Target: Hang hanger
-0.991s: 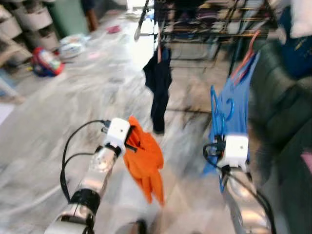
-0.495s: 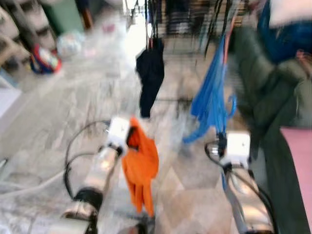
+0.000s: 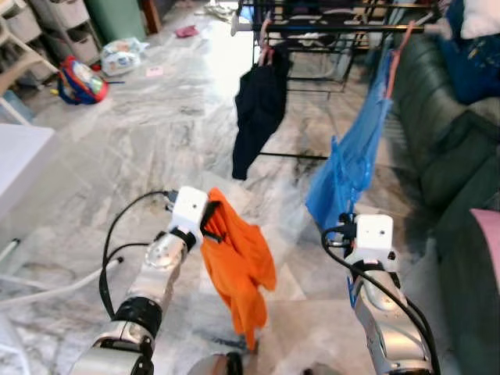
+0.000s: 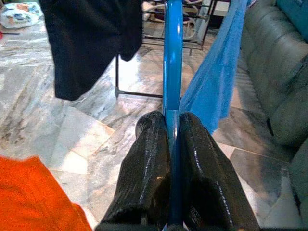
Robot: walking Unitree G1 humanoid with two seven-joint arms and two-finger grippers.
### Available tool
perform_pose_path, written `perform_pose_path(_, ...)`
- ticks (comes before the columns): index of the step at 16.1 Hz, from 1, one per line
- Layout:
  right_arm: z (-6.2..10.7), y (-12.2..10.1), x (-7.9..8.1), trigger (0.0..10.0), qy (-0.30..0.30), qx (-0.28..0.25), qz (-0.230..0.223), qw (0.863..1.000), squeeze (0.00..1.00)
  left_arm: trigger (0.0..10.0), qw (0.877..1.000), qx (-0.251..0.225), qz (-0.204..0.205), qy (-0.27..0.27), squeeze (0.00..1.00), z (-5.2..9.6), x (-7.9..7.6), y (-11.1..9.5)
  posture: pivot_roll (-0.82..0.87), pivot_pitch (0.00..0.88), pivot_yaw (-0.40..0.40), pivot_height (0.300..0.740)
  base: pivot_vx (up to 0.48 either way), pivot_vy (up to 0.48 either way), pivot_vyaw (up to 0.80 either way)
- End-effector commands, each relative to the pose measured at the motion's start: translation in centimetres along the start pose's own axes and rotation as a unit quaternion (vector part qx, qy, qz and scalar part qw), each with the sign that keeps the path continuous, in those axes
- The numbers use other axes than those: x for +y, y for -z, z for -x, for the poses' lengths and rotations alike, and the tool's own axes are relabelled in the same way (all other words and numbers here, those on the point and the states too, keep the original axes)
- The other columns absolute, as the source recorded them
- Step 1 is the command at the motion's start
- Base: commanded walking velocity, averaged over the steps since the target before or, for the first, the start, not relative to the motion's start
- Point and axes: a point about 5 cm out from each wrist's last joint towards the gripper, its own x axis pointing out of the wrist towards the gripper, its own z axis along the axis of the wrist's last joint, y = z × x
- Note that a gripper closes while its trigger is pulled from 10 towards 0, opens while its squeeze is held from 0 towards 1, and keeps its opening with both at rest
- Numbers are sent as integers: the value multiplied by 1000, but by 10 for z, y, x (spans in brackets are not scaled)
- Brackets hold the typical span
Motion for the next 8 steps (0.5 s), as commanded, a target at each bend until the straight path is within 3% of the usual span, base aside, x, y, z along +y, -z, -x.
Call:
perform_pose_path(1,2,2,-8,10000,13,4,2,1000,0,10000,1000,-4,4,8,0,-1,-4,-1,-50,149,59,740,0,480,0)
perform_pose_path(2,2,3,-7,10000,12,8,3,1000,0,10000,1000,-4,4,12,0,0,-6,0,-50,150,58,740,0,480,0)
perform_pose_path(8,4,4,-4,10000,6,12,5,1000,0,10000,1000,1,-1,27,0,3,-10,5,-46,155,57,740,0,480,-751)
